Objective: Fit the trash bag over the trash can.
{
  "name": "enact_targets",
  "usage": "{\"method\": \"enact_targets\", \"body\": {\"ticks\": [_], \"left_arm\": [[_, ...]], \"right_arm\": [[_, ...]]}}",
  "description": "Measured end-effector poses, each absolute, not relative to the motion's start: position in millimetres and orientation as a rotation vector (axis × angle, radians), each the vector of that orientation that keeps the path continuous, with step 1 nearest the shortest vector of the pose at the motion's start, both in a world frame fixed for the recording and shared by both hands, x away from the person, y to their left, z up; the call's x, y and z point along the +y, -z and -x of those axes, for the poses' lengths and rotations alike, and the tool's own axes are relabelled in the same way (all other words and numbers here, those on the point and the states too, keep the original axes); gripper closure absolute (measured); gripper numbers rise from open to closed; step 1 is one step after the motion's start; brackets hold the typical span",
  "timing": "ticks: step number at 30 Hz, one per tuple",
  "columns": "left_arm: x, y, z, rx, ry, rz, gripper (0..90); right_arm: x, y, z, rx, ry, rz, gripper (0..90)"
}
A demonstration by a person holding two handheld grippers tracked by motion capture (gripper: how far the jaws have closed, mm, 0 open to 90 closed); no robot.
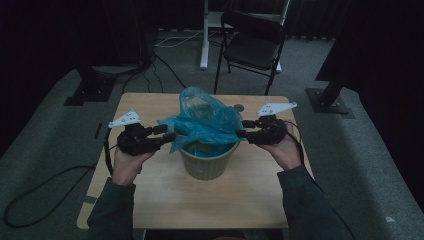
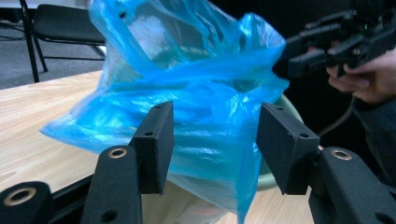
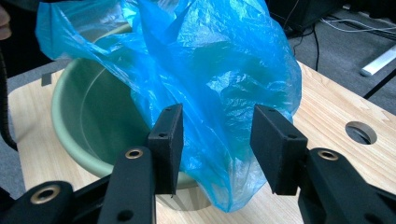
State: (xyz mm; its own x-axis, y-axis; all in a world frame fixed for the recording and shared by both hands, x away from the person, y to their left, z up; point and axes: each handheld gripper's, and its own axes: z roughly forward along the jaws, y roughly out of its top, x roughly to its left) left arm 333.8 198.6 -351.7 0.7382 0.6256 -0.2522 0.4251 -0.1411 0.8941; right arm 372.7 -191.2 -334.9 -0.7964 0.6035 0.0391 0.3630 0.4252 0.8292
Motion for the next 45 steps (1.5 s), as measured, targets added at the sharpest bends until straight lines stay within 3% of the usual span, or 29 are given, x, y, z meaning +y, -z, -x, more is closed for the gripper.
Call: {"method": "enact_targets", "body": {"ticks": [11,17,21,26,45], "left_arm": [[188.1,357.2,-321.5,0.856,-0.261,-1.826,46.2],[184.9,370.2,-322.2,0.903,-0.222,-1.870,64.3],[185.6,374.4,-317.2,0.890,-0.218,-1.882,78.3],[187.6,379.2,-312.2,0.882,-0.204,-1.880,89.3],[186.1,409.5,-310.1,0.923,-0.145,-1.917,89.6]], "right_arm": [[-190.8,335.2,-375.7,2.420,-1.291,-0.838,53.7],[-188.0,338.1,-379.4,2.425,-1.258,-0.847,55.9],[-186.8,340.7,-383.5,2.426,-1.229,-0.863,60.8],[-184.6,343.6,-387.8,2.438,-1.207,-0.881,67.5],[-186.4,344.3,-388.5,2.434,-1.175,-0.923,78.2]]}}
